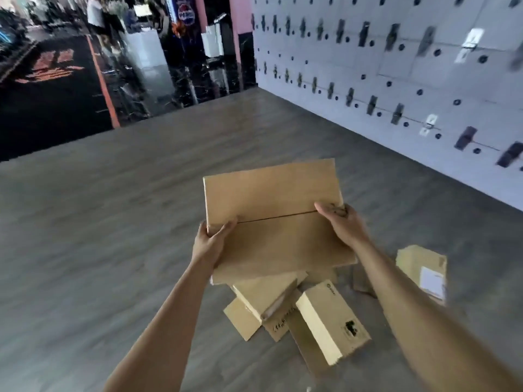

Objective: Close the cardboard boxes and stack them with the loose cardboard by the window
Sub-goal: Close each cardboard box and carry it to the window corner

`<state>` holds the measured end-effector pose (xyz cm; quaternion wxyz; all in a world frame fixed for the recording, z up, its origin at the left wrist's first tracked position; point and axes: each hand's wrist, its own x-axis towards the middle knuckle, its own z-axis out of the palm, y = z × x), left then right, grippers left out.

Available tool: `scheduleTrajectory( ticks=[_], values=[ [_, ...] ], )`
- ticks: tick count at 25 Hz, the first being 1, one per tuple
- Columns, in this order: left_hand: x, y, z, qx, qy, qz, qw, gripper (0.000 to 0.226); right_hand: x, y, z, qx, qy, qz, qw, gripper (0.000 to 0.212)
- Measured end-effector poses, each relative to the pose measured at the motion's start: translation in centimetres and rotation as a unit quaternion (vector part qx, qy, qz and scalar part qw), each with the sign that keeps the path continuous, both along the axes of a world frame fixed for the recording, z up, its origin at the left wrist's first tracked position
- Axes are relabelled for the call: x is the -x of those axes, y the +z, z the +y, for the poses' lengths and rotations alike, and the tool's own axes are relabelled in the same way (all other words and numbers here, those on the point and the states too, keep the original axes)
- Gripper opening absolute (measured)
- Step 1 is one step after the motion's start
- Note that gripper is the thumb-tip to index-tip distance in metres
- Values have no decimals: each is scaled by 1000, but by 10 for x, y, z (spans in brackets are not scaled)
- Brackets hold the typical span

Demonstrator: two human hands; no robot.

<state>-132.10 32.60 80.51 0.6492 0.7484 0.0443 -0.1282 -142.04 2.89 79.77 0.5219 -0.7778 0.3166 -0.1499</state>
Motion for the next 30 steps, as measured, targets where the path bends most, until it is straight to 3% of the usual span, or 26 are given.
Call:
scheduleTrajectory(
  ticks=[5,8,17,20,22,24,27,30],
  values=[
    [54,19,-161,-17,-206,-33,978,62,165,12,-91,13,-206,-12,978,70],
    [127,19,-270,-5,-332,-43,942,71,288,18,-140,3,-320,-21,947,63],
    [473,16,-523,35,-584,-10,811,77,677,37,-227,27,-563,2,826,68],
    [589,19,-593,33,-642,-10,766,74,791,44,-256,47,-625,17,779,92],
    [613,22,-610,45,-650,-4,759,82,816,48,-262,44,-629,29,775,102],
    [670,16,-657,39,-695,12,717,88,869,46,-280,32,-663,18,748,101],
    [738,10,-725,30,-731,19,681,85,926,35,-314,22,-709,25,704,94],
    [786,1,-788,13,-758,17,651,102,962,29,-352,14,-735,24,678,97]
  ],
)
